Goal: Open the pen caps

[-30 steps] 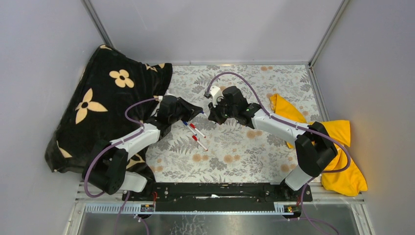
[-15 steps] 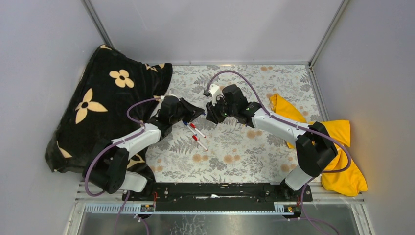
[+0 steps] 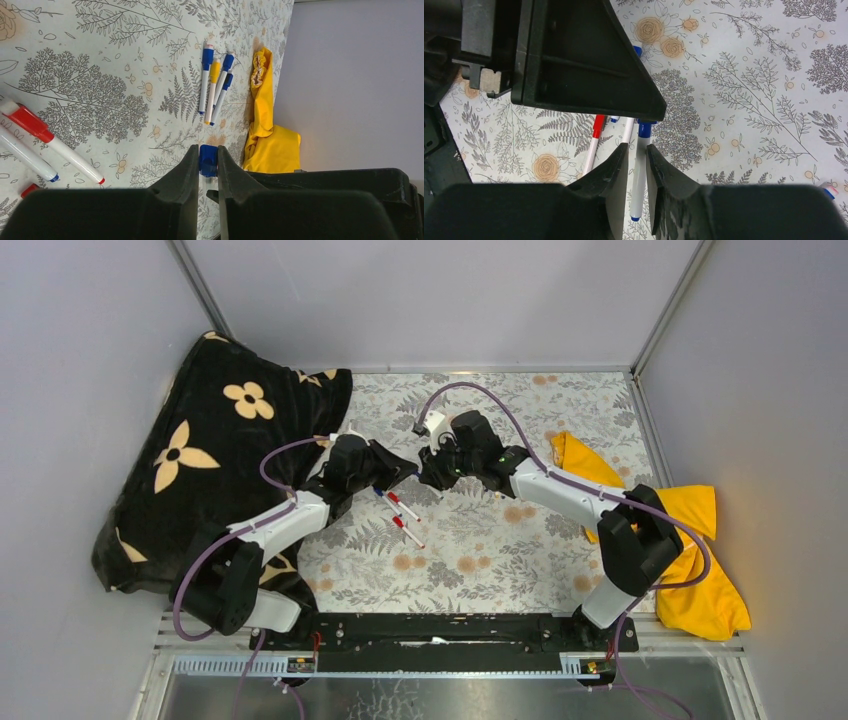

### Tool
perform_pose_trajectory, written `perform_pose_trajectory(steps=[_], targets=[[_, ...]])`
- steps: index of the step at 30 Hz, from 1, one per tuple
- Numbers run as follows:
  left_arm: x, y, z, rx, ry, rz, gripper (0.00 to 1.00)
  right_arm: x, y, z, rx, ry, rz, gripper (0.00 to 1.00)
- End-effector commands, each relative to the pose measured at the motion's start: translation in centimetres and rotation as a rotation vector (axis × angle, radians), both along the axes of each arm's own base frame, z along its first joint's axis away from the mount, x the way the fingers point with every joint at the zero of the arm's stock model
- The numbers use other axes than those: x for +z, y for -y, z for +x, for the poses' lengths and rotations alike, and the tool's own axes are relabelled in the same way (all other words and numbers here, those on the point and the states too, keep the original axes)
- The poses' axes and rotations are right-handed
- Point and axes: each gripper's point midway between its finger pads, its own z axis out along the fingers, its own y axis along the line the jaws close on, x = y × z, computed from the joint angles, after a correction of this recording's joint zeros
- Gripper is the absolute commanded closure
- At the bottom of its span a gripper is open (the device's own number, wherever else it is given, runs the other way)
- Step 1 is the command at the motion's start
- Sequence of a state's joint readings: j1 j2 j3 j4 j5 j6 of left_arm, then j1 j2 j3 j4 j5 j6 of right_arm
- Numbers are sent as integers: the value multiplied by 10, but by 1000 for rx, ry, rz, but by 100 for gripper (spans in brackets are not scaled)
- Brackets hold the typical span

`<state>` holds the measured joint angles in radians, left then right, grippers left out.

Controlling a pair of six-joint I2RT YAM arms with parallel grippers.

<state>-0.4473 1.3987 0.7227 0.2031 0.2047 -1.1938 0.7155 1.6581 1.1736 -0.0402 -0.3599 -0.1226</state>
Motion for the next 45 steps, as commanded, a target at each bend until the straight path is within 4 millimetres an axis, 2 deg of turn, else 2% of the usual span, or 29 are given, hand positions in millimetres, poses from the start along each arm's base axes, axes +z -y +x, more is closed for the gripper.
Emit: perform_pose_trajectory(steps=[1, 16, 19, 24, 33, 45], targets=[[28, 10, 5, -35, 70, -37, 100, 12, -14, 1, 26, 9, 39, 74], [39, 12, 2, -49, 86, -57, 100, 9, -14, 5, 18, 19, 26, 71], [40, 12, 1, -52, 87, -57, 100, 8, -13, 6, 16, 18, 22, 76], [36, 11, 1, -47, 81, -48, 100, 9, -14, 7, 14, 19, 20, 100], [34, 4, 9, -10, 94, -20, 100, 4, -11, 3, 15, 7, 15, 100], [24, -27, 27, 88, 84, 0, 100, -7, -3, -3, 8, -8, -1, 100]])
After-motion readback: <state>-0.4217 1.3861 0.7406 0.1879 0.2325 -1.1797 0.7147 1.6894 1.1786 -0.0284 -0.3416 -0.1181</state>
